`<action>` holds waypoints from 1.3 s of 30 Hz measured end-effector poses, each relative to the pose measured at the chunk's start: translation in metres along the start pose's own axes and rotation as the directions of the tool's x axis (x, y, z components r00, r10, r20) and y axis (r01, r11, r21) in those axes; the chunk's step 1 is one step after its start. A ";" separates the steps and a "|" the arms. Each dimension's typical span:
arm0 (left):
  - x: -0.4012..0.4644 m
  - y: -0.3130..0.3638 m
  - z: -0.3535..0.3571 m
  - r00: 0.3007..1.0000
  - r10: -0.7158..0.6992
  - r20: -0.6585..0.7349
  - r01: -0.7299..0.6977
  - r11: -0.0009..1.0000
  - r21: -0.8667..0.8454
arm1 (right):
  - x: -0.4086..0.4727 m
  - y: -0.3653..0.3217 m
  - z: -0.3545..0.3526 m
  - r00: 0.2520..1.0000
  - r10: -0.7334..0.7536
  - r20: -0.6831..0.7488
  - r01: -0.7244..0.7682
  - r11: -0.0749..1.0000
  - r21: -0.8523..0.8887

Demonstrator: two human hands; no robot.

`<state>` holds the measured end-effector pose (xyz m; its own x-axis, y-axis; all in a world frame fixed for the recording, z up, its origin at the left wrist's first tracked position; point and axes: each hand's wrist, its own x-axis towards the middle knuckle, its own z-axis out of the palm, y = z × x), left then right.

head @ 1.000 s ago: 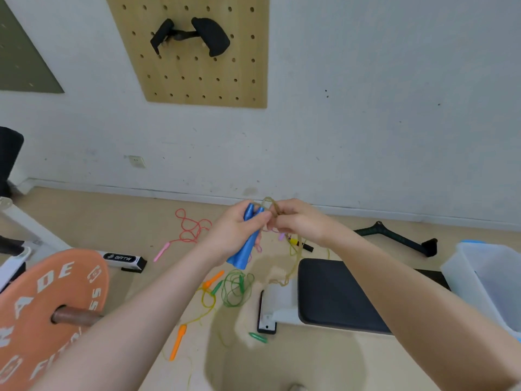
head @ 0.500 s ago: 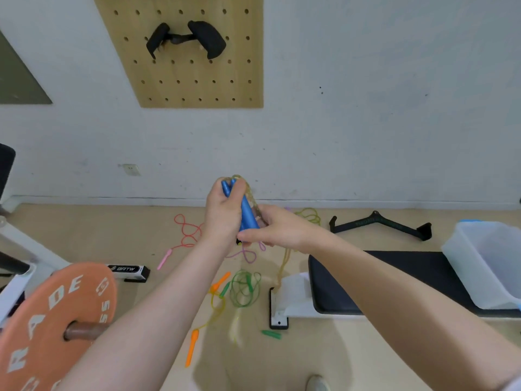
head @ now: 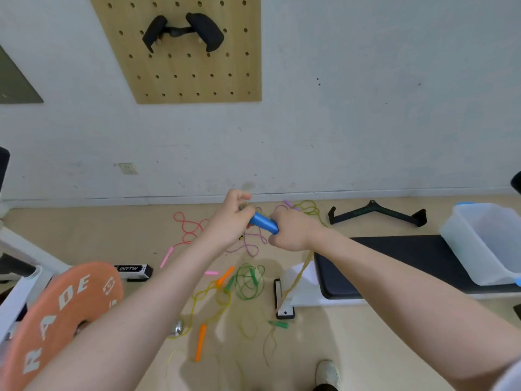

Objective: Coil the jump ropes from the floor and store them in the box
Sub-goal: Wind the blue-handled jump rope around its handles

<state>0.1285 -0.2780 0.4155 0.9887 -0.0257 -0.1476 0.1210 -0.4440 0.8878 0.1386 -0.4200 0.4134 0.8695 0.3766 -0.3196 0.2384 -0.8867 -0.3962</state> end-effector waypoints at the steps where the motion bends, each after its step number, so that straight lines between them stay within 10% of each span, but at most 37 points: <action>1: 0.001 0.002 -0.007 0.995 0.057 0.087 -0.072 0.981 0.180 | -0.001 0.000 0.000 1.000 -0.001 -0.002 0.001 0.997 -0.077; 6: -0.002 0.015 -0.019 0.876 -0.105 0.470 -0.347 0.539 0.767 | -0.011 -0.013 0.001 0.995 -0.092 0.031 0.097 0.935 -0.342; 12: -0.001 -0.015 0.009 0.936 -0.051 0.349 -0.263 0.561 0.785 | -0.012 -0.021 0.005 0.992 -0.122 0.026 0.123 0.925 -0.361; 18: -0.002 -0.020 0.011 0.951 0.015 0.310 -0.303 0.263 0.916 | -0.006 -0.014 -0.019 0.998 -0.055 0.023 0.059 0.953 -0.299; 22: 0.010 -0.015 0.005 0.970 -0.056 0.235 -0.178 0.491 0.853 | -0.006 -0.023 -0.012 0.989 -0.063 -0.134 0.037 0.981 -0.191; 28: 0.021 -0.007 -0.021 0.908 -0.291 0.301 0.161 0.906 0.391 | -0.018 -0.012 0.011 0.993 -0.113 0.036 0.075 0.833 0.549; 35: -0.001 0.016 -0.027 0.758 -0.233 0.610 -0.043 0.914 0.403 | -0.026 0.011 0.023 0.933 -0.268 0.241 0.073 0.794 0.603; 39: -0.017 0.017 -0.016 0.716 -0.282 0.639 -0.290 0.713 0.638 | -0.021 0.019 0.024 0.972 -0.129 0.198 0.107 0.987 0.116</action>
<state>0.1149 -0.2706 0.4404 0.6171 -0.4659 -0.6341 -0.2566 -0.8810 0.3975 0.1143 -0.4380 0.3916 0.7288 0.5333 -0.4296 0.2788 -0.8040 -0.5252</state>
